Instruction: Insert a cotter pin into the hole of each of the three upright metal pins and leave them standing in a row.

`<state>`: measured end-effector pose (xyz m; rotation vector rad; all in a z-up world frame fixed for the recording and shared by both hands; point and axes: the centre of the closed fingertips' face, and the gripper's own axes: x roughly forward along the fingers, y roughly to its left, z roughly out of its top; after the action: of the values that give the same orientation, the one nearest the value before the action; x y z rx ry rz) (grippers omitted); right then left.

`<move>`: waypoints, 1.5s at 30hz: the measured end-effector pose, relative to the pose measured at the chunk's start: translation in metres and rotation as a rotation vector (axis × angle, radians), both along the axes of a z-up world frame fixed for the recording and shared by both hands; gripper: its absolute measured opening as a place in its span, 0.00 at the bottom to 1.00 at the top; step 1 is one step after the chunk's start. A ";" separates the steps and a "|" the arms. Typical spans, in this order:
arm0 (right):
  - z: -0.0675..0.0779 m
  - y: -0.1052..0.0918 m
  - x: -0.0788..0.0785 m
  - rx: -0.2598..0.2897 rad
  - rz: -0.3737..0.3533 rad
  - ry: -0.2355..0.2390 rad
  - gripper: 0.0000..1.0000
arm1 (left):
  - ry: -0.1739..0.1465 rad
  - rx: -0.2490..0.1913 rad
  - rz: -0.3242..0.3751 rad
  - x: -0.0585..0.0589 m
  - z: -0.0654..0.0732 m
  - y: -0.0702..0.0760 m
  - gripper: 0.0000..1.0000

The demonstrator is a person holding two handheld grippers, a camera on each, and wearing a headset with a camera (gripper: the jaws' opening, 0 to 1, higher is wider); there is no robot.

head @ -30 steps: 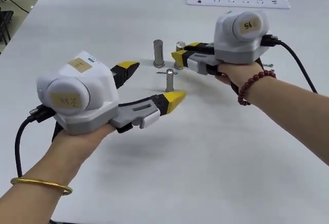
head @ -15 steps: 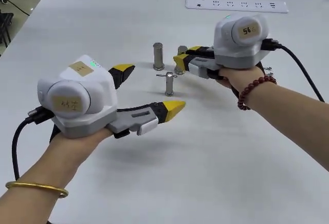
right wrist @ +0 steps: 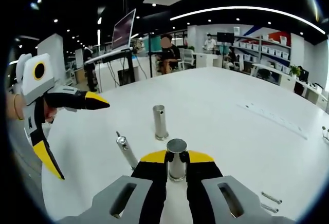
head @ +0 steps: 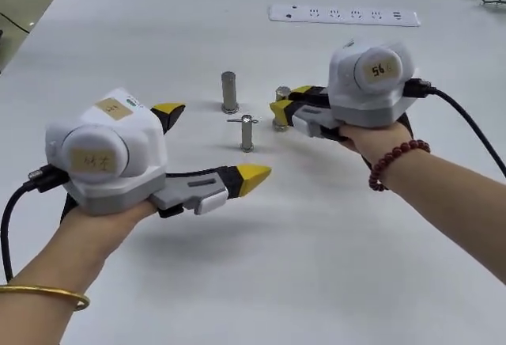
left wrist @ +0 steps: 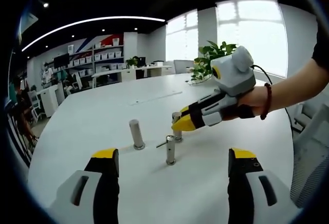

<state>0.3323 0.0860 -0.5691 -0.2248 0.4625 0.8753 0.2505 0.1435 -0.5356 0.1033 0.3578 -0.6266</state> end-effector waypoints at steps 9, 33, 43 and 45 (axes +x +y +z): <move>0.007 -0.016 -0.024 -0.006 -0.028 -0.001 0.08 | 0.001 0.000 -0.004 -0.006 0.005 -0.002 0.87; 0.005 -0.027 -0.070 -0.002 -0.078 0.030 0.08 | -0.007 0.018 -0.016 -0.021 0.013 -0.003 0.83; 0.001 -0.027 -0.074 0.002 -0.078 0.035 0.08 | -0.015 0.027 -0.028 -0.022 0.014 -0.006 0.82; 0.000 -0.027 -0.074 -0.002 -0.077 0.033 0.08 | -0.015 0.031 -0.028 -0.022 0.014 -0.006 0.82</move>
<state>0.2580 0.0589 -0.5696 -0.1940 0.4995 0.8042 0.2280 0.1380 -0.5220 0.1428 0.3525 -0.6481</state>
